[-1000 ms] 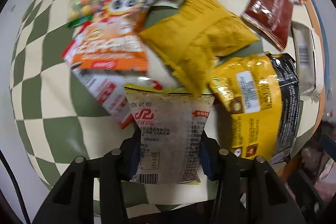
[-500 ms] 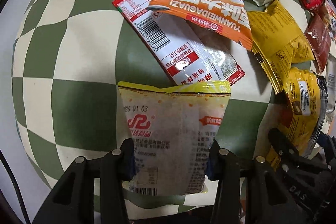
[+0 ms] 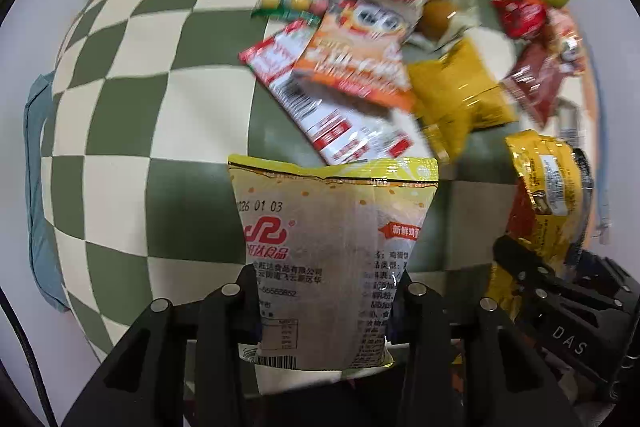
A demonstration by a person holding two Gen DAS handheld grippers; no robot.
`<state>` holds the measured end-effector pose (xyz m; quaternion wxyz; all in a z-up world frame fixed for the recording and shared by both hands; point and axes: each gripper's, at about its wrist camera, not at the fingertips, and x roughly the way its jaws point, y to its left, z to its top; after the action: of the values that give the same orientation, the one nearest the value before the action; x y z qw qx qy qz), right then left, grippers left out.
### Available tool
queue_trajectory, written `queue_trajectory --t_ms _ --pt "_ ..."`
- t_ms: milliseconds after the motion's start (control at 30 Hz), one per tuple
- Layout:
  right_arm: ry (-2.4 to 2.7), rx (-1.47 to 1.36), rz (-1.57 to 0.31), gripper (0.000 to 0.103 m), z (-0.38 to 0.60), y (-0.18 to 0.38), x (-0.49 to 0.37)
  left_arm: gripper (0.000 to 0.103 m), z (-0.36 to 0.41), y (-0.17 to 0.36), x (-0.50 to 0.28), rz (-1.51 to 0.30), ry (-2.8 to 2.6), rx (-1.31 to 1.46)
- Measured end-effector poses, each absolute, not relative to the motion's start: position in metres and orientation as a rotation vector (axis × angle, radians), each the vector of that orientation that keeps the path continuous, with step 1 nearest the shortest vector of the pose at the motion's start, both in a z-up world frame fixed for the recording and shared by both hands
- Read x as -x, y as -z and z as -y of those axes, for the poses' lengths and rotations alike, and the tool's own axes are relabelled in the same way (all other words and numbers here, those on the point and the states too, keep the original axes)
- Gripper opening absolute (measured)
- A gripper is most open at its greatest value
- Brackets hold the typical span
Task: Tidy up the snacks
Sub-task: 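Grasp the clear bread bag with the left tool while the right tool grasps the yellow-black biscuit pack, then lower both held packs into the cardboard box and open both tools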
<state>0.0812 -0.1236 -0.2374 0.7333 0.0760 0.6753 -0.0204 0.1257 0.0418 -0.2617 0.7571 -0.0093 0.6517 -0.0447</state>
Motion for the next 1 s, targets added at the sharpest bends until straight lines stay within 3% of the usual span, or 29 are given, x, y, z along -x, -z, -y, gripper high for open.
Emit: queue_trajectory --t_ms 267,533,767,1000 --pt "-0.087 -0.296 -1.356 0.086 0.146 0.133 -0.138 0.038 -0.018 0.133 -0.196 -1.28 0.19 0.127" --pt "-0.122 -0.219 -1.2 0.086 0.175 0.047 -0.298 0.038 0.034 0.085 -0.341 -1.186 0.201 0.168" --pt "-0.096 -0.163 -1.295 0.086 0.183 0.076 -0.445 0.038 0.051 0.115 -0.478 -1.266 0.144 0.143" --pt "-0.1 -0.126 -1.475 0.086 0.18 0.168 -0.535 0.038 0.057 0.185 -0.546 -1.419 0.121 0.131"
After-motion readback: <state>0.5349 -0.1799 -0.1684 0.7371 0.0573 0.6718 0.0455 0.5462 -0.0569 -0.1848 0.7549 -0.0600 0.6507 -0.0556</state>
